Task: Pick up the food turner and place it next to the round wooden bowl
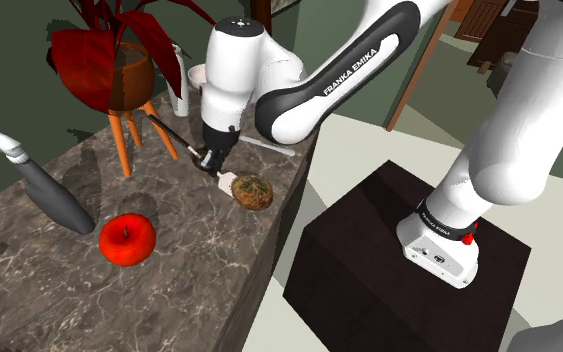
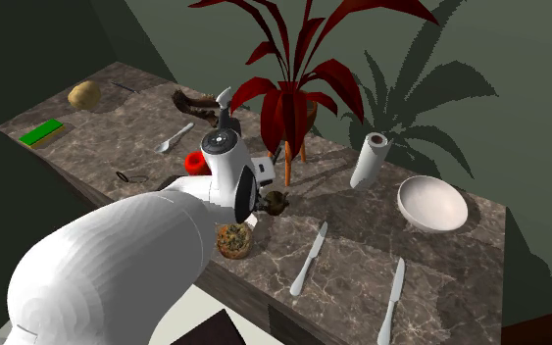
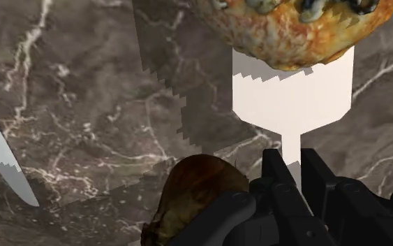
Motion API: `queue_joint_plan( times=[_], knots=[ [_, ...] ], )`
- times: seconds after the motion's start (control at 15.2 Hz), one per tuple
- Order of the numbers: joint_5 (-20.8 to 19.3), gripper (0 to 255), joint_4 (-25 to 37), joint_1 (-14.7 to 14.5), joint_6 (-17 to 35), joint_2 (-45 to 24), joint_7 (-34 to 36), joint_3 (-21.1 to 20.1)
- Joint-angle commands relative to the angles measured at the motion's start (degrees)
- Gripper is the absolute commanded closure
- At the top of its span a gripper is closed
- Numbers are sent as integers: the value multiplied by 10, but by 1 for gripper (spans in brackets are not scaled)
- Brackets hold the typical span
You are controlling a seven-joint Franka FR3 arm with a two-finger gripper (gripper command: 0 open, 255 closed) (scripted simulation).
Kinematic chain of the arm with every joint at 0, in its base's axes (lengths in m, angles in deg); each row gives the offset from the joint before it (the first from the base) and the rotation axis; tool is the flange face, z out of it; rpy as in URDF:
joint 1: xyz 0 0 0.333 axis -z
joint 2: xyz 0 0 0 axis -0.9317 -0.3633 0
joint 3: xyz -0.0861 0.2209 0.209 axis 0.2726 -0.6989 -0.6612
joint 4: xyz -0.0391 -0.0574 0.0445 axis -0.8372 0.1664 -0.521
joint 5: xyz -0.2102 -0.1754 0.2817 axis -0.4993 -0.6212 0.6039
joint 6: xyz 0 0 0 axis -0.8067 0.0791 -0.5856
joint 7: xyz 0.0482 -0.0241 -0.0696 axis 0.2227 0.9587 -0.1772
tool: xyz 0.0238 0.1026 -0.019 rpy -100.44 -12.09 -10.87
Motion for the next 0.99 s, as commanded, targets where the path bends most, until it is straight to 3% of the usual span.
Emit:
queue_joint_plan(
  times=[0.0, 0.92],
  knots=[
    [12, 255, 5, 3, -14, 10, -9, -5],
    [82, 255, 44, 15, -107, 77, -62, -20]
  ],
)
